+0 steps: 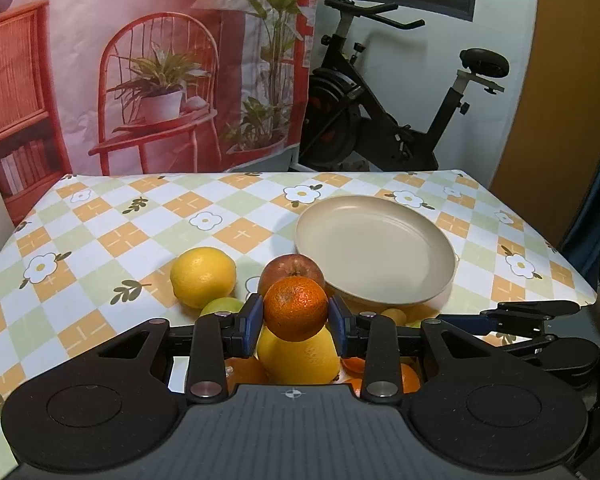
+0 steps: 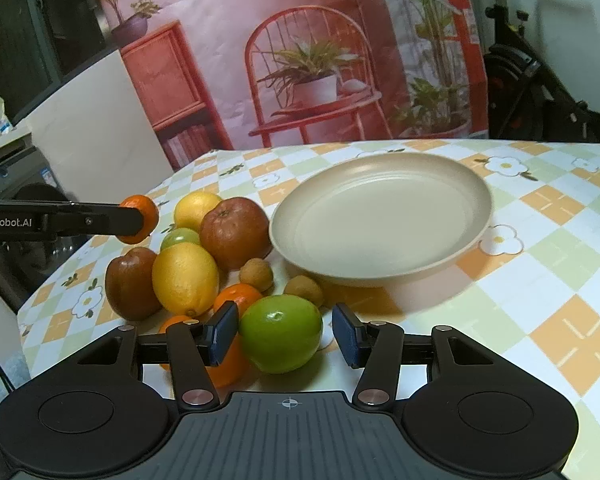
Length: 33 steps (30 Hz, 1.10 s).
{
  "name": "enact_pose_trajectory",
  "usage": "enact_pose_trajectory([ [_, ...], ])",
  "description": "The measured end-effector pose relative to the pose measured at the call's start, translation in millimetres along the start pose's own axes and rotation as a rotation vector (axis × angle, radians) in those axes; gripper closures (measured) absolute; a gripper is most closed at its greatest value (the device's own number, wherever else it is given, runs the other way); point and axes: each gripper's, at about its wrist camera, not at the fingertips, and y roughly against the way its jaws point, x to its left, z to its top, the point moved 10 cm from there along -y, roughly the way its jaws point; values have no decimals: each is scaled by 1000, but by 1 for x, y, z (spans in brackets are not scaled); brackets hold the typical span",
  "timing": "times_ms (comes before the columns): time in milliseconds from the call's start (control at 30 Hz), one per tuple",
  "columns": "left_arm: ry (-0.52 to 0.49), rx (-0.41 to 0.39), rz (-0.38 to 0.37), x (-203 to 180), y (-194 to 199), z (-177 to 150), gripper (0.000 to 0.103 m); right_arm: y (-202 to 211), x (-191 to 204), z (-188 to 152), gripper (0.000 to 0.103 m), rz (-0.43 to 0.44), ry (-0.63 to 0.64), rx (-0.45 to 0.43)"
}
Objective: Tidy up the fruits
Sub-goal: 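Lift and carry the tangerine with the left tool while the right tool carries the lime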
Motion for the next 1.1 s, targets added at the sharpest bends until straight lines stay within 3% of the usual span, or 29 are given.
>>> enact_pose_trajectory([
  [633,-27,-29,1,-3,6,12,66,-4,0,5,59,19,-15,12],
  [1100,-90,-99,-7,-22,-19,75,66,8,-48,82,59,-72,13,-126],
])
